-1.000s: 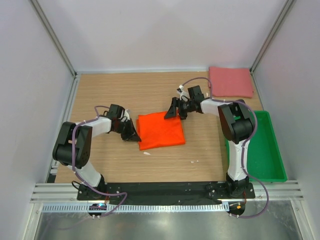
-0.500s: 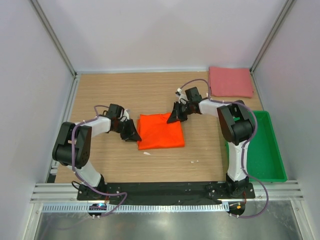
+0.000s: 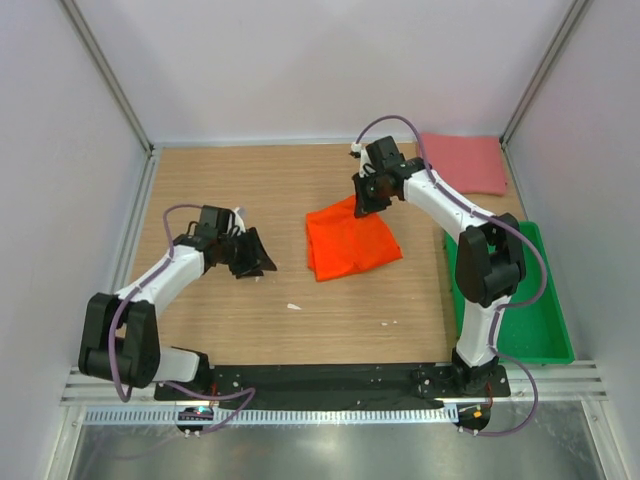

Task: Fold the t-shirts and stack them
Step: Neatly place the folded tshirt to the corner

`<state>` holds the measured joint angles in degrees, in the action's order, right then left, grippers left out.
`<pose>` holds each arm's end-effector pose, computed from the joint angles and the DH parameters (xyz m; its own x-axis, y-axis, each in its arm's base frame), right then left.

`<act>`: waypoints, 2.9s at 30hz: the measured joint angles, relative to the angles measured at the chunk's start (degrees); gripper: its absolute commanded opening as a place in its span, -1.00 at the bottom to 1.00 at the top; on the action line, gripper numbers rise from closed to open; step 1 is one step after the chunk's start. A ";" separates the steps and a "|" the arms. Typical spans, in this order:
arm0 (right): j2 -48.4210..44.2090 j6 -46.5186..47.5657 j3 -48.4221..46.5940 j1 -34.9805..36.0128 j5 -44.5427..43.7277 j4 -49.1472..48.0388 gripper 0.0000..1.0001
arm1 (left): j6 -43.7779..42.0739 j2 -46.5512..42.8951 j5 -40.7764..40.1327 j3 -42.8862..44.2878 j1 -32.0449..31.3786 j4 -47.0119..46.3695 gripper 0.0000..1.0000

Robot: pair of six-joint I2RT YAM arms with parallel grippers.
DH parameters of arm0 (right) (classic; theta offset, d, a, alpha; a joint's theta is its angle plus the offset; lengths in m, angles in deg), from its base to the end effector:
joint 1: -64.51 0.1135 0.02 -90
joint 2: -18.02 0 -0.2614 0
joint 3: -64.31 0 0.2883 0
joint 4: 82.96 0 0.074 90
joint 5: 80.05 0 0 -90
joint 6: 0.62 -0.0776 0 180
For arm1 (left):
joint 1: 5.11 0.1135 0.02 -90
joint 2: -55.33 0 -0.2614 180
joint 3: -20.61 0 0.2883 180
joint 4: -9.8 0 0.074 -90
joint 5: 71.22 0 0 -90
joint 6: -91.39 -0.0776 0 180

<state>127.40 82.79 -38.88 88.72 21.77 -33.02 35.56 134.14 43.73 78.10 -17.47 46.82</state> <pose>0.4285 0.2101 0.2045 -0.8103 -0.2412 -0.5341 -0.4153 0.8794 0.2329 0.2993 -0.0991 0.1422 -0.9184 -0.3201 -0.2326 -0.1275 0.7959 -0.5919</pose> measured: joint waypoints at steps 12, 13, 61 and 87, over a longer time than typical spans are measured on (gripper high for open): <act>3.89 13.22 -18.34 -3.28 -18.62 16.52 -0.96 | -0.15 -4.50 -0.48 -4.20 0.00 3.08 -0.10; 4.90 14.43 -20.70 -3.65 -19.74 17.51 -0.96 | -0.24 -4.48 -0.50 -4.28 0.00 3.13 -0.10; 15.80 35.43 -45.16 -21.64 -22.18 13.99 -0.97 | -1.66 5.70 3.21 -4.79 0.00 1.36 -0.14; 27.30 36.09 -48.54 -27.10 -19.17 1.73 -0.97 | -1.88 10.78 5.75 -3.28 0.02 1.46 -0.15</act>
<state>154.70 118.88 -87.42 61.62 2.60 -31.29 33.68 144.91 49.48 74.82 -17.45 48.29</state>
